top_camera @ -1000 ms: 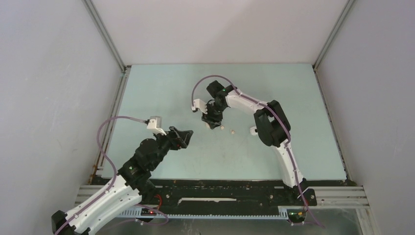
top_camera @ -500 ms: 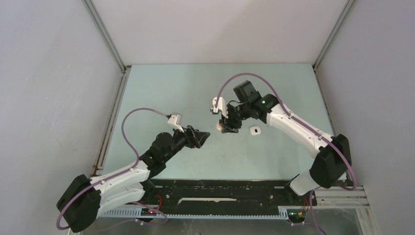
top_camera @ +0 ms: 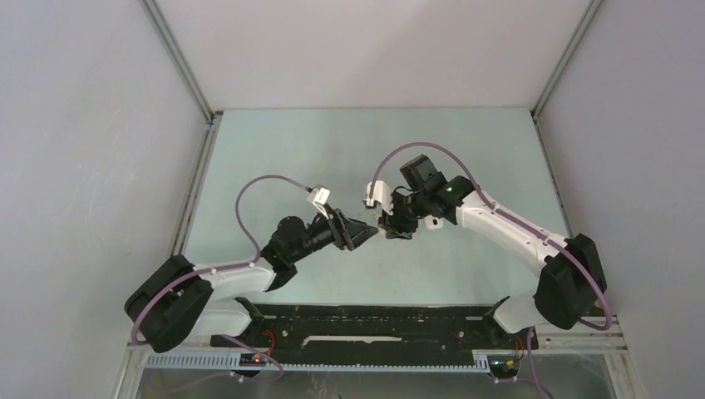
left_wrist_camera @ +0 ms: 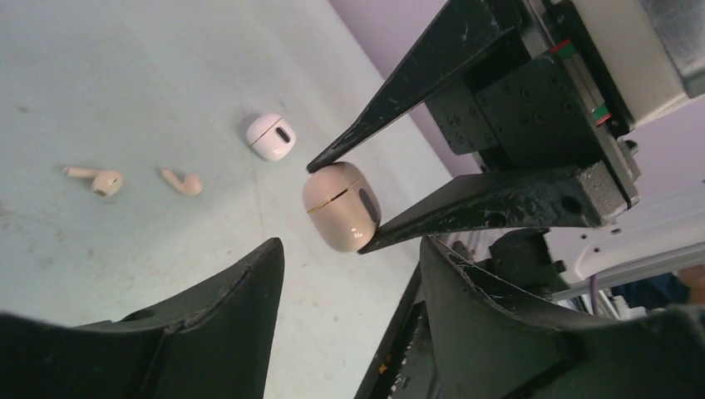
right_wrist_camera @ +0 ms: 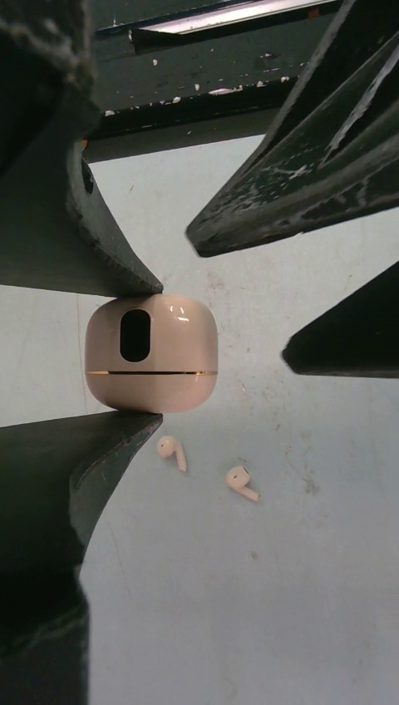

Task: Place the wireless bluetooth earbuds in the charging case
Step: Pick up the charging case at the center of the board.

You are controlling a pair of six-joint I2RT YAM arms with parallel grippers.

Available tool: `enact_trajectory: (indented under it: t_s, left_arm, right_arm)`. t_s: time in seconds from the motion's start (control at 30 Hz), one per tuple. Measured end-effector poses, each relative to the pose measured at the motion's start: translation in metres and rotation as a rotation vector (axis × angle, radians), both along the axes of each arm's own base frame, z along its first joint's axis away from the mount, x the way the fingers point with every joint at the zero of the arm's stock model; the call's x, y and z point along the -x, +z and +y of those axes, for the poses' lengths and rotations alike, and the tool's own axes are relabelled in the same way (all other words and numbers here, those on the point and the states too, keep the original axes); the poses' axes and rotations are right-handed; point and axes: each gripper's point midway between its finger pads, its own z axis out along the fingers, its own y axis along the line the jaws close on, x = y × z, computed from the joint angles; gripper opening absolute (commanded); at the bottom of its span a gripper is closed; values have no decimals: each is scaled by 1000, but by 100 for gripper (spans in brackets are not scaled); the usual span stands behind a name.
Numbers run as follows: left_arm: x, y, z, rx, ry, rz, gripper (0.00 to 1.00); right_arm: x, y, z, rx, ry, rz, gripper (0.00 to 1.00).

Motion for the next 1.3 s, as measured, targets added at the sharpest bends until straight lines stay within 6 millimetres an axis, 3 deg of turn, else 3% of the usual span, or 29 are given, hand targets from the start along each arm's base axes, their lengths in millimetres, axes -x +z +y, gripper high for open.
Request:
enact_trajectory:
  t_s: [0.17, 0.27, 1.03, 1.17, 1.3]
  left_arm:
    - [0, 16, -12, 89, -39, 26, 56]
    - [-1, 12, -19, 110, -59, 63, 56]
    - [-2, 8, -31, 114, -110, 145, 43]
    - [-4, 6, -34, 105, -113, 156, 31]
    - [-5, 6, -34, 108, -113, 166, 15]
  right_arm:
    - [0, 14, 3, -18, 6, -63, 43]
    - [4, 20, 7, -22, 22, -96, 43]
    - [7, 21, 7, 7, 36, -169, 47]
    - [6, 21, 7, 9, 35, -176, 48]
    - [5, 21, 6, 17, 28, -185, 65]
